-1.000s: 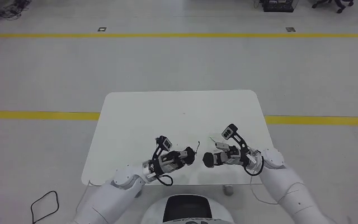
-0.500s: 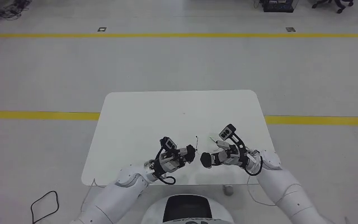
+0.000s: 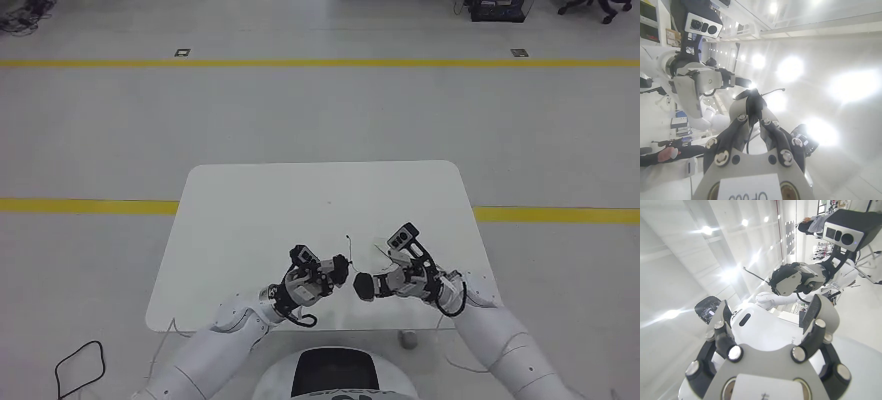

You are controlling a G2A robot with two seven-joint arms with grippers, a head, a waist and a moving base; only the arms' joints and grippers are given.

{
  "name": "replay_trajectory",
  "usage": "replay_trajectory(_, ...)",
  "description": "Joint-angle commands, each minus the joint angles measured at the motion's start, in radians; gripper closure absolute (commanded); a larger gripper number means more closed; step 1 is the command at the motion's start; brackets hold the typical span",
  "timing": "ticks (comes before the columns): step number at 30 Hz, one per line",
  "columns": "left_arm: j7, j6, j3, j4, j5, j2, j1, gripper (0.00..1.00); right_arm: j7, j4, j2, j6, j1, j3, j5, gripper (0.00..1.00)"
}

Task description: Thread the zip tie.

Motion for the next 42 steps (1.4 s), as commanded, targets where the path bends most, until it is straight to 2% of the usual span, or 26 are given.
replay_trajectory(1, -0.008, 0.004, 0.003, 0.005, -0.014, -0.003, -0.002, 1.00, 0.000, 0.001, -0.002, -0.002, 0.001, -0.007, -0.001, 0.00)
replay_trajectory(2, -0.014, 0.008, 0.005, 0.008, -0.023, -0.004, -0.004, 1.00, 0.000, 0.003, -0.003, -0.003, 0.002, -0.010, 0.000, 0.00)
replay_trajectory(3, -0.020, 0.014, 0.007, 0.010, -0.029, -0.005, -0.005, 1.00, 0.000, 0.004, -0.003, -0.002, 0.003, -0.012, 0.002, 0.07)
replay_trajectory(4, -0.026, 0.017, 0.008, 0.013, -0.037, -0.007, -0.006, 1.00, 0.000, 0.005, -0.004, -0.003, 0.004, -0.014, 0.002, 0.30)
replay_trajectory(6, -0.032, 0.016, 0.011, 0.020, -0.040, -0.009, -0.008, 1.00, 0.000, 0.007, -0.005, -0.005, 0.006, -0.017, 0.002, 0.50)
replay_trajectory(10, -0.034, 0.015, 0.014, 0.026, -0.038, -0.013, -0.011, 1.00, 0.000, 0.010, -0.005, -0.008, 0.009, -0.020, -0.001, 0.58)
replay_trajectory(17, -0.034, 0.014, 0.010, 0.023, -0.031, -0.015, -0.008, 1.00, 0.000, 0.006, -0.004, -0.014, 0.010, -0.025, -0.002, 0.62)
replay_trajectory(19, -0.031, 0.014, 0.008, 0.022, -0.027, -0.015, -0.006, 1.00, 0.000, 0.005, -0.004, -0.015, 0.010, -0.026, -0.002, 0.67)
replay_trajectory(24, -0.021, 0.013, 0.006, 0.016, -0.008, -0.015, -0.002, 1.00, 0.000, -0.001, -0.002, -0.018, 0.009, -0.028, -0.004, 0.72)
replay_trajectory(38, -0.006, 0.019, 0.005, 0.007, 0.020, -0.018, 0.002, 1.00, 0.000, -0.007, 0.004, -0.026, 0.006, -0.028, -0.003, 0.83)
replay_trajectory(42, -0.004, 0.023, 0.006, 0.006, 0.024, -0.019, 0.003, 1.00, 0.000, -0.007, 0.005, -0.023, 0.006, -0.027, -0.003, 0.91)
